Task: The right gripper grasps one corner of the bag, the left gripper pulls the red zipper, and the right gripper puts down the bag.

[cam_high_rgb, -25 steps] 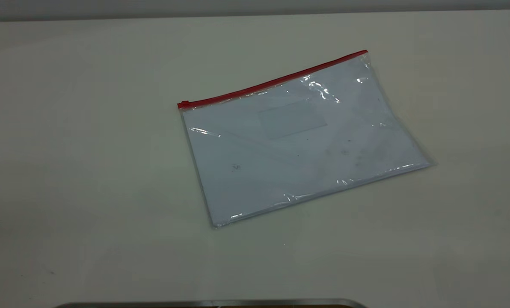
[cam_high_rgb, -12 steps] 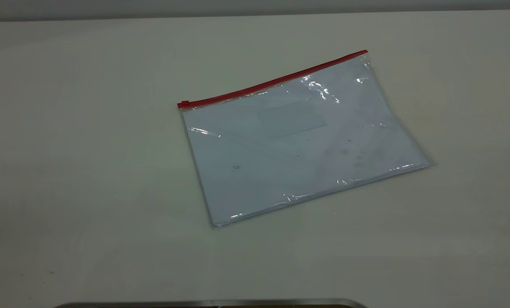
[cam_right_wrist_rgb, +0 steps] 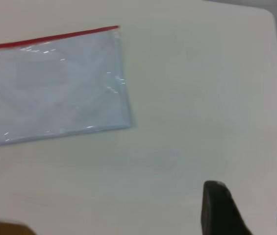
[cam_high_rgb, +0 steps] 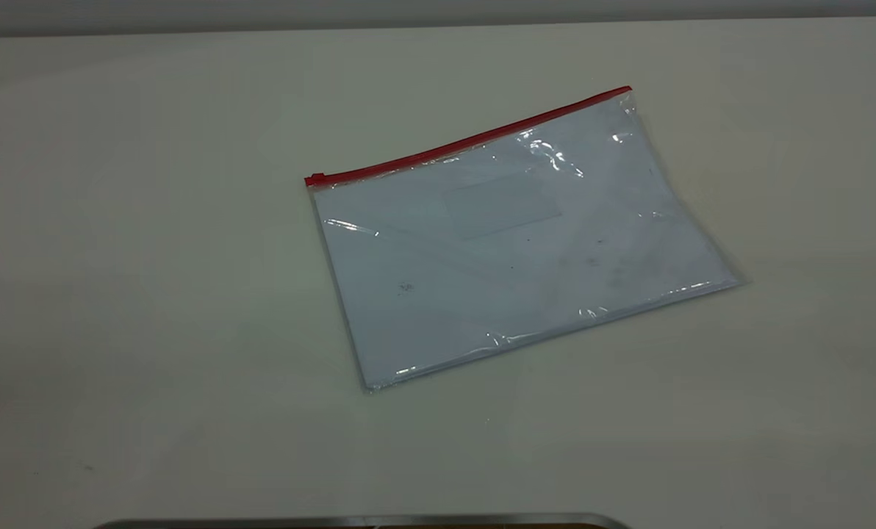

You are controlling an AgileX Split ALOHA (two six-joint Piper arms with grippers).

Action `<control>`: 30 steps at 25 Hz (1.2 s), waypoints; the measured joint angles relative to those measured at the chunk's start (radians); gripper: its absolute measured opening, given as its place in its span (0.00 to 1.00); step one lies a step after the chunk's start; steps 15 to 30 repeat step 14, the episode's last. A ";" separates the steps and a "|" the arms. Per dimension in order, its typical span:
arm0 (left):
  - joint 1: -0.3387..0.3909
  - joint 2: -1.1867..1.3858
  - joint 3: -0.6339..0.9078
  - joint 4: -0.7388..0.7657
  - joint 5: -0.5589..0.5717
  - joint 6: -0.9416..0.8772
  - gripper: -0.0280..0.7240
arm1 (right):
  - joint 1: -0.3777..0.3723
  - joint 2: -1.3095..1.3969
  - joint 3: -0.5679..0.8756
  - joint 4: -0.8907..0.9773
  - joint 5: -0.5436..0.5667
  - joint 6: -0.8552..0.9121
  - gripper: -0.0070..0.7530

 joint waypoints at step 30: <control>0.000 0.000 0.000 0.000 0.000 0.000 0.76 | 0.000 0.000 0.001 -0.042 -0.002 0.055 0.44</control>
